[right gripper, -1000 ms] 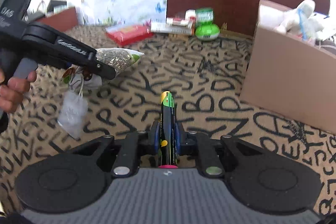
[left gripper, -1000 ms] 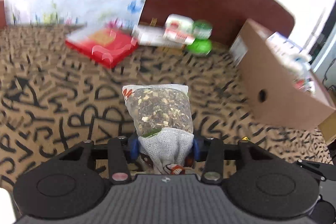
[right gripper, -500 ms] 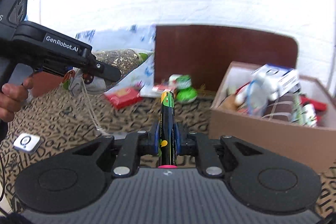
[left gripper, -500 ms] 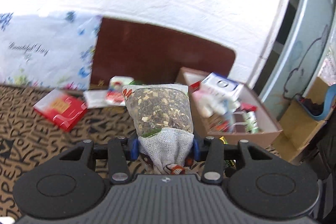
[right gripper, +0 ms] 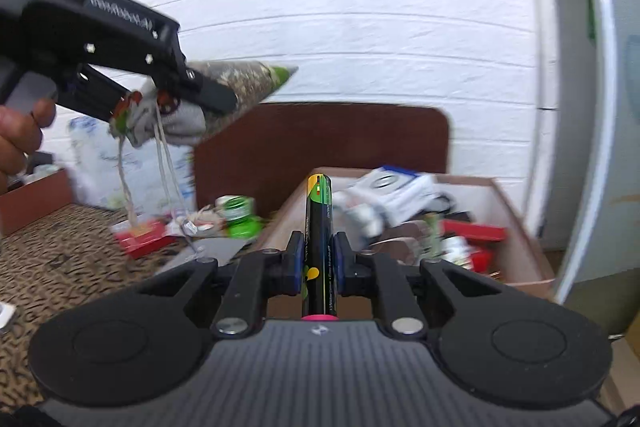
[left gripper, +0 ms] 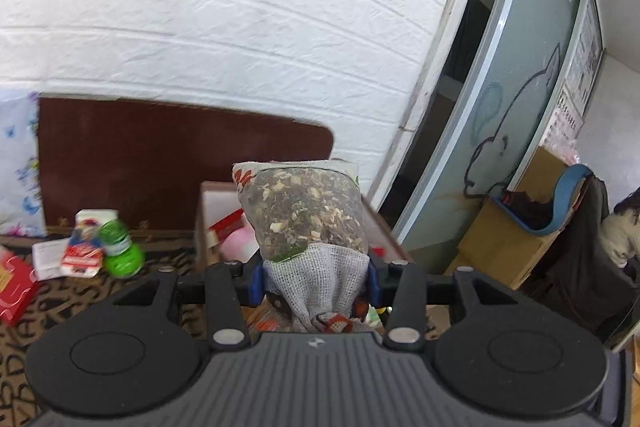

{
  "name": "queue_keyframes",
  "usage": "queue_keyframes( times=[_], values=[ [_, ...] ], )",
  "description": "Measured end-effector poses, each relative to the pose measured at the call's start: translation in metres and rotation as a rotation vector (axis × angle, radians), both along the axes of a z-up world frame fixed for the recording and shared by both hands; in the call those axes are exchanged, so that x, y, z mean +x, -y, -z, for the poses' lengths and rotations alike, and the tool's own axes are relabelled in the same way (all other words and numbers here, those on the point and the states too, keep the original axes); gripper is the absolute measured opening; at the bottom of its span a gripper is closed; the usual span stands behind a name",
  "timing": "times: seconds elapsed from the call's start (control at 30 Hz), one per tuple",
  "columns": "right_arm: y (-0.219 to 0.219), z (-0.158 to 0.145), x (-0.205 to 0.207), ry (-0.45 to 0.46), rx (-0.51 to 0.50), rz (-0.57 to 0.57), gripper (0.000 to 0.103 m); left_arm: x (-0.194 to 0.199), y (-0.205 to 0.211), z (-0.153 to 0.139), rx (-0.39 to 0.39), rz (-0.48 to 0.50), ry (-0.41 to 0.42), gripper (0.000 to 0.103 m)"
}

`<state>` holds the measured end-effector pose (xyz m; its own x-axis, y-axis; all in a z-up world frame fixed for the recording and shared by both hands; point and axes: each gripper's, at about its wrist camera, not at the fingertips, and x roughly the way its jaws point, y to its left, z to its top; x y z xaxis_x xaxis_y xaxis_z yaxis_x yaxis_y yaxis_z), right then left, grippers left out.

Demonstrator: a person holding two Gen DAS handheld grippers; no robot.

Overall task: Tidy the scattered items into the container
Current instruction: 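Carry the sachet with the left tool while the right tool carries the highlighter to the box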

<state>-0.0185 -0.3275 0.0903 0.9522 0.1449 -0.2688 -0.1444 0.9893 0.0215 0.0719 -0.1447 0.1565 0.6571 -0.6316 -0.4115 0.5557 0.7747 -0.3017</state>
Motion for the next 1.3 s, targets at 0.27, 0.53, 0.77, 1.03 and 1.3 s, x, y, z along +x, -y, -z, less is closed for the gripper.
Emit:
queue_keyframes(
  times=[0.27,0.53,0.77,1.03,1.3],
  values=[
    [0.054,-0.013,0.045,0.005,-0.008,0.121,0.013,0.043,0.069,-0.018,0.002,0.020,0.023,0.047],
    [0.086,-0.001,0.094,-0.013,0.016,0.197,0.013,0.074,0.105,0.033,0.037,0.077,-0.039,0.048],
    [0.102,0.044,0.136,-0.120,0.015,0.245,0.013,0.096,0.140,0.108,0.104,0.233,-0.166,0.048],
    [0.114,0.065,0.144,-0.143,-0.034,0.249,0.019,0.110,0.151,0.128,0.112,0.172,-0.142,0.055],
    [0.105,0.062,0.131,-0.105,-0.167,0.264,0.064,0.093,0.133,0.112,0.039,0.171,-0.115,0.096]
  ],
)
